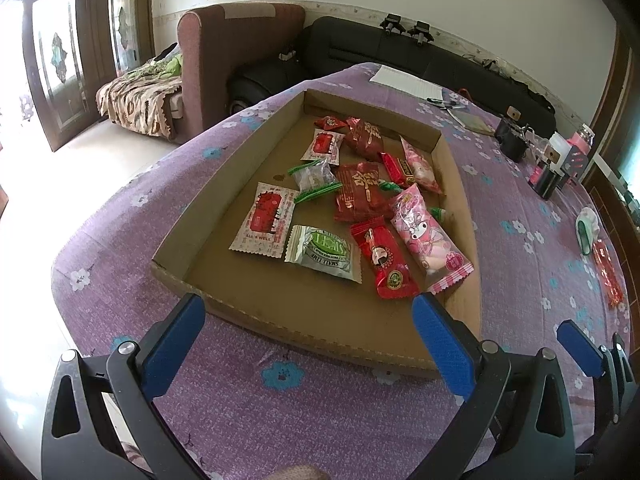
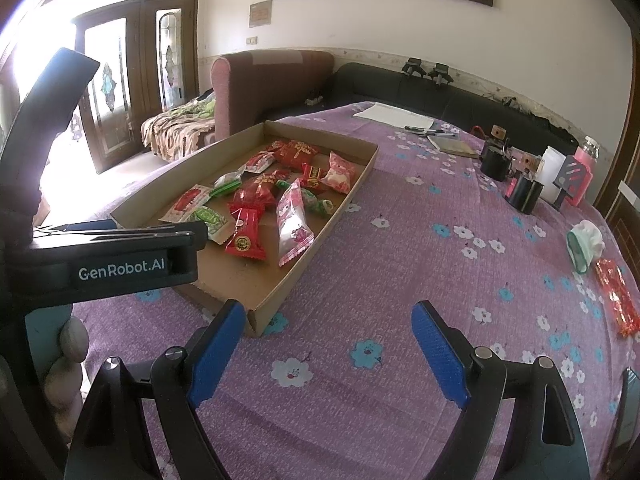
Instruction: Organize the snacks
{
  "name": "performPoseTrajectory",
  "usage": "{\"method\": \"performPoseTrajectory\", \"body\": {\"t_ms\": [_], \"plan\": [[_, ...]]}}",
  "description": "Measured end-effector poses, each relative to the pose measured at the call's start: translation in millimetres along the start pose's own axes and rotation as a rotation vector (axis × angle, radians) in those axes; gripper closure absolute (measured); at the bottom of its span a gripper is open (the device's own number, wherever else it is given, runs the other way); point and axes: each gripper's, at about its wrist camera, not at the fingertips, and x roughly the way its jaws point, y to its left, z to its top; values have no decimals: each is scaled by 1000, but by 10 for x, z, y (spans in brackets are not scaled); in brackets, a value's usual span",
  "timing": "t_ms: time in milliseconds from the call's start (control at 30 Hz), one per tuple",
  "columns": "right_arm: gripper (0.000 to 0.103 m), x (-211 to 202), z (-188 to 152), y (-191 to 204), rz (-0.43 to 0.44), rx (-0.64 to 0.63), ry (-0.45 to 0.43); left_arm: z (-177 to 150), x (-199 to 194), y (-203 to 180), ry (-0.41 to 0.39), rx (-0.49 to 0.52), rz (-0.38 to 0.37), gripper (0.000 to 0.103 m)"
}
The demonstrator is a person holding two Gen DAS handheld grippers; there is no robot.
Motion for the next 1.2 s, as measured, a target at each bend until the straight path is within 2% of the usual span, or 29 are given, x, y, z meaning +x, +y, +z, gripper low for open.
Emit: {"method": "performPoseTrajectory", "body": {"t_ms": [867,1200], "plan": [[16,-2,-4,29,5,-1,0,-7,-4,10,11,-12,-5,0],[16,-106,-4,-54,9,26,-17,102,-180,4,-42,-11,20,0]]}}
